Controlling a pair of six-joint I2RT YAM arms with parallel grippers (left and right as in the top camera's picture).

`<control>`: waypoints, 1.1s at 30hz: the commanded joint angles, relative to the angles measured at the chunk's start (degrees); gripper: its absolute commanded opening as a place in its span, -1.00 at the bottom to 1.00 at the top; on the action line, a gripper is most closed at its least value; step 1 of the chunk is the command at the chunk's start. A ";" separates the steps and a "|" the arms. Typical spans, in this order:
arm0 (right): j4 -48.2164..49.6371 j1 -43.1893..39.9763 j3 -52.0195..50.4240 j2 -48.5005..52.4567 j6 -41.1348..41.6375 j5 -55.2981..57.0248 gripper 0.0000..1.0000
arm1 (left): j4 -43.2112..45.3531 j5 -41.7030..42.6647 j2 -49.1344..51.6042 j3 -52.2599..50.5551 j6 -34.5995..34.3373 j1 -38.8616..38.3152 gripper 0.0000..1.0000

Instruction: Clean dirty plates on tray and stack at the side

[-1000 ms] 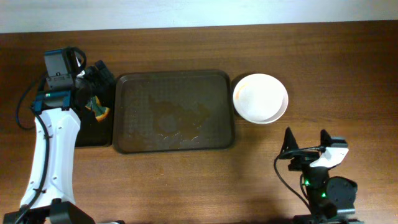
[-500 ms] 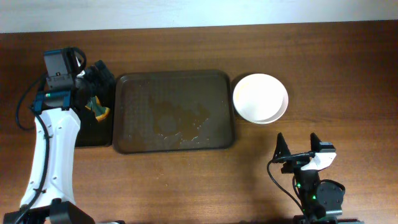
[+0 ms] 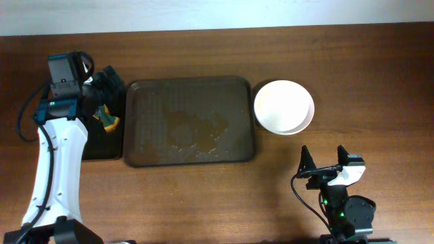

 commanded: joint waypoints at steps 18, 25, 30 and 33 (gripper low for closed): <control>-0.02 -0.37 -0.44 -0.50 -0.57 -0.74 0.97 | 1.95 -9.31 -7.43 -11.87 0.94 -0.17 0.98; -0.02 -0.37 -0.44 -0.50 -0.57 -0.74 0.97 | 33.16 2.14 -43.08 -47.32 32.65 -1.29 0.98; -0.02 -0.37 -0.44 -0.50 -0.57 -0.74 0.97 | 37.03 2.03 -70.12 -67.52 37.66 -1.29 0.98; -0.02 -0.37 -0.44 -0.50 -0.59 -0.74 0.97 | 37.35 1.92 -81.31 -73.81 37.66 -1.36 0.98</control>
